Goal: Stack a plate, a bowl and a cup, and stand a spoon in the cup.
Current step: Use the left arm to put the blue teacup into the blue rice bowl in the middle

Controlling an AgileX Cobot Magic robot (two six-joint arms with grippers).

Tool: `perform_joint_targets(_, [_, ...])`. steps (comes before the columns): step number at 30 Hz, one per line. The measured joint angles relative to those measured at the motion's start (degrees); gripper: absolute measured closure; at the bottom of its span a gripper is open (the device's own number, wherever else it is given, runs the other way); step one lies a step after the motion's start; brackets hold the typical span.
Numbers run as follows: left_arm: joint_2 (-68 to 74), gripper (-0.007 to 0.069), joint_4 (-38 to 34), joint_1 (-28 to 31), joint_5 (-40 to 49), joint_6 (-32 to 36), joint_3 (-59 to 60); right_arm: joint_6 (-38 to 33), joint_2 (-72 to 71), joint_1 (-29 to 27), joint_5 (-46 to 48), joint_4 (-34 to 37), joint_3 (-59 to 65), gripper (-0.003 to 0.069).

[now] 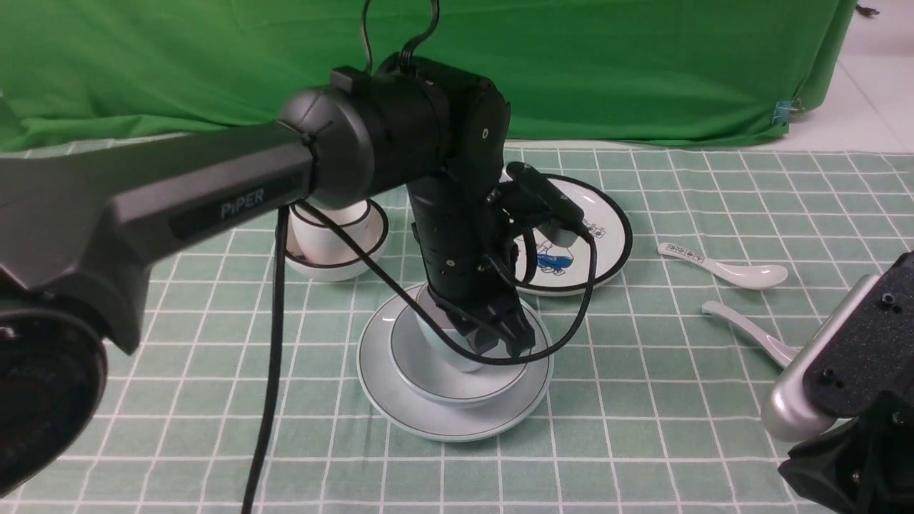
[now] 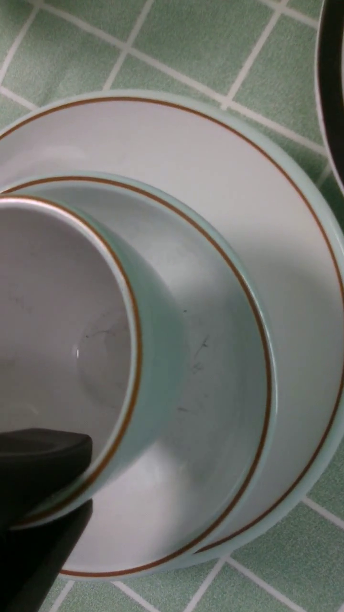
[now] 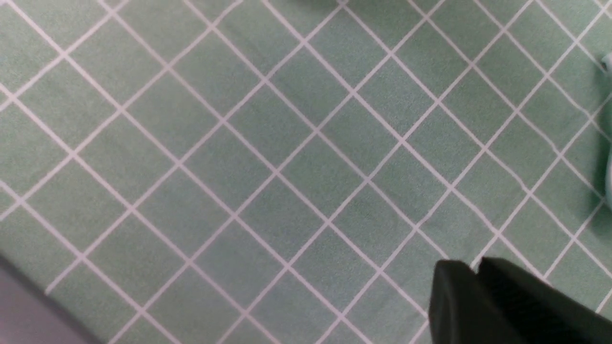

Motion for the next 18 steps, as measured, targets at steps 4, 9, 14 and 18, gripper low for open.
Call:
perform_joint_targets(4, [0.0,0.0471,0.0,0.0,0.0,0.0,0.0,1.33,0.0,0.0,0.0,-0.05,0.0,0.0484])
perform_joint_targets(9, [-0.75,0.0331,-0.66,0.0,2.72,-1.96,0.0,3.14,0.11,0.0,-0.19,-1.99,0.0,0.0309])
perform_joint_targets(14, [-6.9,0.0239,-5.62,0.0,4.63,-3.81,-0.07,2.65,3.84,-4.43,-0.45,-6.77,-1.53,0.0263])
perform_joint_targets(18, [-15.98,0.0225,-10.29,-0.05,5.59,-5.44,-0.36,-3.29,11.21,-14.57,-0.97,-5.15,-6.6,0.026])
